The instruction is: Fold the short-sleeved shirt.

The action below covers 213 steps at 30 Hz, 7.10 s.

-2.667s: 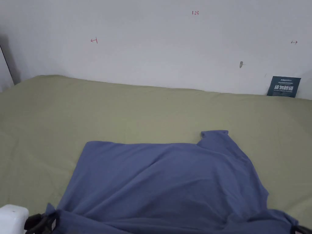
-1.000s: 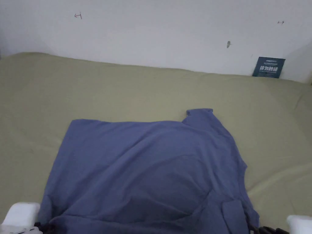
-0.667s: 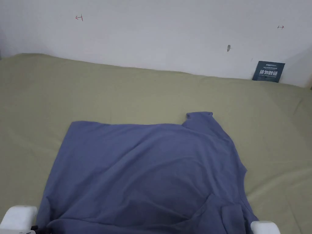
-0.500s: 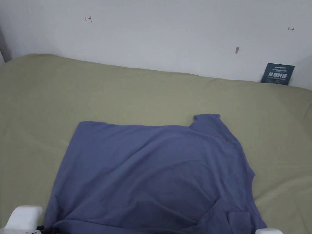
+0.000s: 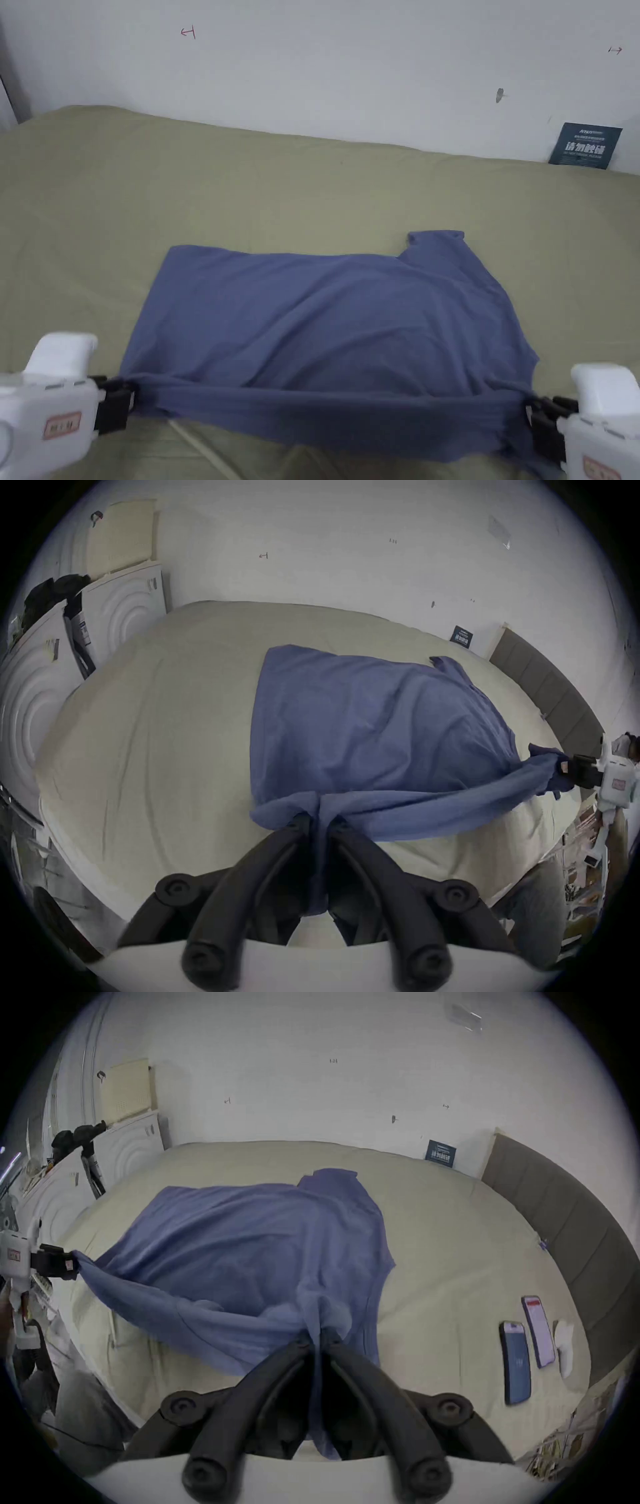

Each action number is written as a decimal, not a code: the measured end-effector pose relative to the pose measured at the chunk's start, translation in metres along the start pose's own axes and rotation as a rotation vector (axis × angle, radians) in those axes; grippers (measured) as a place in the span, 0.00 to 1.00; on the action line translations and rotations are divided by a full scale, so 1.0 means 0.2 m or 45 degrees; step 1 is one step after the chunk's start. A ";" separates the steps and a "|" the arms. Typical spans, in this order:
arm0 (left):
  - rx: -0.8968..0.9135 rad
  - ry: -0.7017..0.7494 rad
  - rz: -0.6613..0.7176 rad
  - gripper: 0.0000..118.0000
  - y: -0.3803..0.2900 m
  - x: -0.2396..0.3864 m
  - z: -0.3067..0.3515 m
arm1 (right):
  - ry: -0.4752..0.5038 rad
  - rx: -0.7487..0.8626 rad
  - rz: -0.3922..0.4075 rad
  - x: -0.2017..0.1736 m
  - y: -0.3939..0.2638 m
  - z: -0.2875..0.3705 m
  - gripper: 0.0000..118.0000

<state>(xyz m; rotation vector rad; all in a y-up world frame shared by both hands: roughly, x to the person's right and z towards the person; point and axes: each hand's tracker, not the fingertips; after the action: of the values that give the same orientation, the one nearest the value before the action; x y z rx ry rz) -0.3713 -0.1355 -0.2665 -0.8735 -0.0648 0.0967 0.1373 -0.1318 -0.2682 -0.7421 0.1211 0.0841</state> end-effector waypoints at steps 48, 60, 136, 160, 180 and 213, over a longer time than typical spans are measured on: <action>0.005 0.194 0.217 0.82 0.00 -0.09 -0.67 | -0.042 0.311 -0.220 0.20 -0.19 -0.01 0.00; 0.090 0.090 0.276 0.08 -0.01 -0.02 -0.51 | -0.090 -0.284 -0.291 0.32 -0.08 -0.68 0.44; -0.387 0.063 0.148 0.77 0.56 -0.09 -0.87 | 0.100 0.309 -0.111 0.06 -0.10 0.35 0.00; -0.354 -0.011 0.094 0.01 0.47 -0.02 -0.74 | 0.001 -0.598 -0.175 0.38 0.54 -0.94 0.00; 0.003 -0.147 -0.057 0.01 -0.12 -0.09 0.24 | 0.277 -0.225 -0.071 0.38 -0.03 0.38 0.00; 0.580 -0.124 -0.014 0.00 -0.40 0.41 0.76 | 0.111 0.425 -0.025 -0.21 -0.23 0.79 0.00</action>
<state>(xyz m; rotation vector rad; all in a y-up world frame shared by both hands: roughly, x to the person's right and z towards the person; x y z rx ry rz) -0.3007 -0.0617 -0.1073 -0.4130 -0.1329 0.1374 0.1144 -0.0601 -0.1151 -0.4136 0.2055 0.0120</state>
